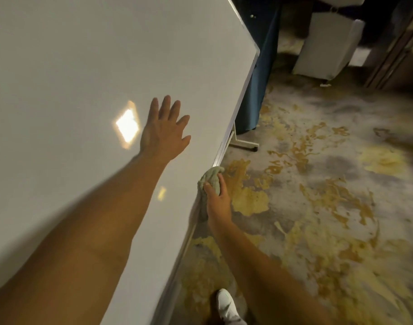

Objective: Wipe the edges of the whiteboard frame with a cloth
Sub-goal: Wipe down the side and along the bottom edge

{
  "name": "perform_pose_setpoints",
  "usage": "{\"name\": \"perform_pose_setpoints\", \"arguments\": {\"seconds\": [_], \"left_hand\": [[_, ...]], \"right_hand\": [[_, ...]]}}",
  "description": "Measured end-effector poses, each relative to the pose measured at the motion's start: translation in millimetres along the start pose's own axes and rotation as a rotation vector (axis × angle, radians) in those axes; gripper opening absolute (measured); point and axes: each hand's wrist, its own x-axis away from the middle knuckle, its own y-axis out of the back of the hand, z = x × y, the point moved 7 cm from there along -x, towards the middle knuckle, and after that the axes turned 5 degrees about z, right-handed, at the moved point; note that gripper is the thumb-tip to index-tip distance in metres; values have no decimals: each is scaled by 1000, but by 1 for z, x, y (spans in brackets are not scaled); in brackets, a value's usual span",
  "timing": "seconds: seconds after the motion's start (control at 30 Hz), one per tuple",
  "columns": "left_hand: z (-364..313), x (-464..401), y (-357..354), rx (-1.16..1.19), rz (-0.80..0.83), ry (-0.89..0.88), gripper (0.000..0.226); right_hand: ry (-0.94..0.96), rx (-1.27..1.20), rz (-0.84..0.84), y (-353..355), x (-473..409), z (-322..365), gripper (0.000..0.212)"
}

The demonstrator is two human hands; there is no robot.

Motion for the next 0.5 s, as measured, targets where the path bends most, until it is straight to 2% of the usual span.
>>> {"name": "perform_pose_setpoints", "arguments": {"seconds": [0.1, 0.27, 0.43, 0.5], "left_hand": [[-5, 6, 7, 27, 6, -13, 75], [-6, 51, 29, 109, -1, -37, 66], [18, 151, 38, 169, -45, 116, 68], [40, 188, 36, 68, -44, 131, 70]], "right_hand": [[22, -1, -18, 8, 12, 1, 55], [32, 16, 48, 23, 35, -3, 58], [26, 21, 28, 38, 33, 7, 59], [2, -10, 34, 39, 28, 11, 59]]}}
